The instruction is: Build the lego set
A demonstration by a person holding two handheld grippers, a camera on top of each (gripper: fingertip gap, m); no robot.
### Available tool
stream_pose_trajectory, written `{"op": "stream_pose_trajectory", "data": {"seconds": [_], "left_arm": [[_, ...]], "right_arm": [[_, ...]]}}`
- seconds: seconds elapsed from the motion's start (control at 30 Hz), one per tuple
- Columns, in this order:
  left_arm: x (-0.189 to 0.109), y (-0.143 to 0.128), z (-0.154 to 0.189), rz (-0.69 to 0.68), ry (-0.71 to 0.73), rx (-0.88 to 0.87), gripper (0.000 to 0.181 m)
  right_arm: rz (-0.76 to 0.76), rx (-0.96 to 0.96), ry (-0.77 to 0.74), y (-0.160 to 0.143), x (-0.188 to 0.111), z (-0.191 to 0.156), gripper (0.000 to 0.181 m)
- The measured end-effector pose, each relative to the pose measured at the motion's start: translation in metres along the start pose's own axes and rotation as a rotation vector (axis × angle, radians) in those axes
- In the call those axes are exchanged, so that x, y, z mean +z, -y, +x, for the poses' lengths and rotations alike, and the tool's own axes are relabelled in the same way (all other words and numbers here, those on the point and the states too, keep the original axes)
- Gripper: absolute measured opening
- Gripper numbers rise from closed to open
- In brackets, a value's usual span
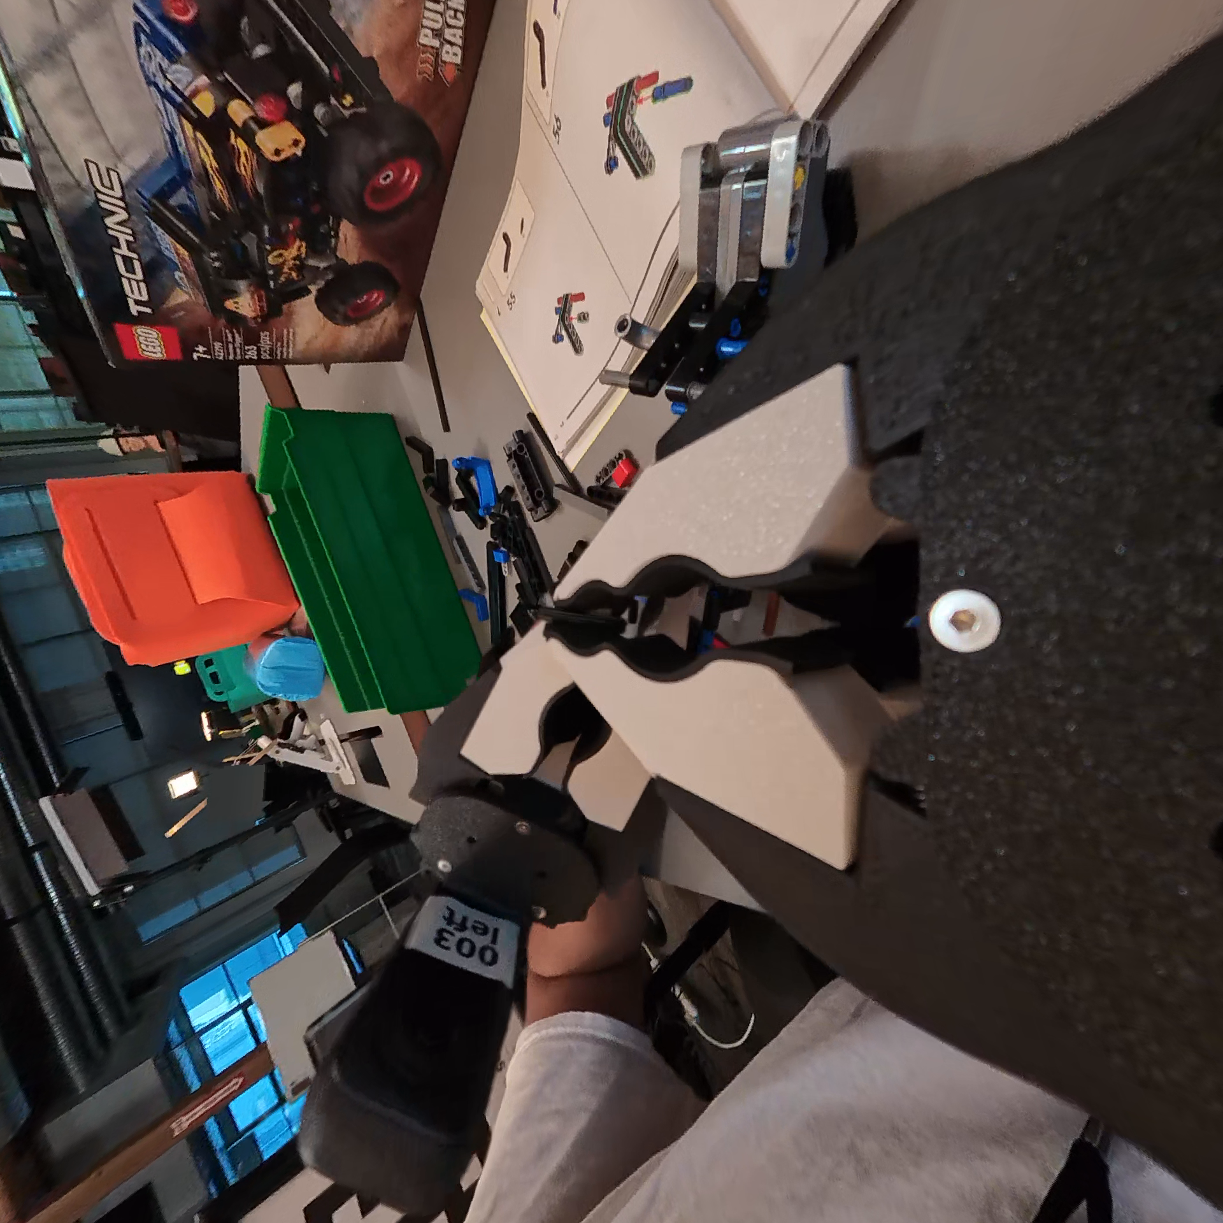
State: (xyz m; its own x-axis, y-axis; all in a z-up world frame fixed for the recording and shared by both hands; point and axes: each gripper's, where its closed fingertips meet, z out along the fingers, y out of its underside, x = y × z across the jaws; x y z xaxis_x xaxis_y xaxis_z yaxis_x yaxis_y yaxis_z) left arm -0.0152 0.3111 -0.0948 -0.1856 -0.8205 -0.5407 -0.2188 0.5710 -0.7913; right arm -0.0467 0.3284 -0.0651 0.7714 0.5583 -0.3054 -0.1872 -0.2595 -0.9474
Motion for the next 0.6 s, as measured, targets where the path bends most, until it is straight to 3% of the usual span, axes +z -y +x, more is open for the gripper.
{"op": "stream_pose_trajectory", "data": {"seconds": [0.37,0.47,0.6], "left_arm": [[-0.001,0.008,-0.004,0.01,0.099,0.007,0.002],[-0.001,0.005,-0.008,-0.004,0.109,0.016,0.002],[-0.003,-0.002,-0.023,0.019,0.066,-0.201,0.001]], "right_arm": [[0.073,0.189,0.064,0.006,0.002,-0.004,0.002],[0.092,0.14,0.029,0.012,-0.003,-0.001,0.002],[0.099,0.028,-0.123,0.025,-0.023,0.019,0.002]]}}
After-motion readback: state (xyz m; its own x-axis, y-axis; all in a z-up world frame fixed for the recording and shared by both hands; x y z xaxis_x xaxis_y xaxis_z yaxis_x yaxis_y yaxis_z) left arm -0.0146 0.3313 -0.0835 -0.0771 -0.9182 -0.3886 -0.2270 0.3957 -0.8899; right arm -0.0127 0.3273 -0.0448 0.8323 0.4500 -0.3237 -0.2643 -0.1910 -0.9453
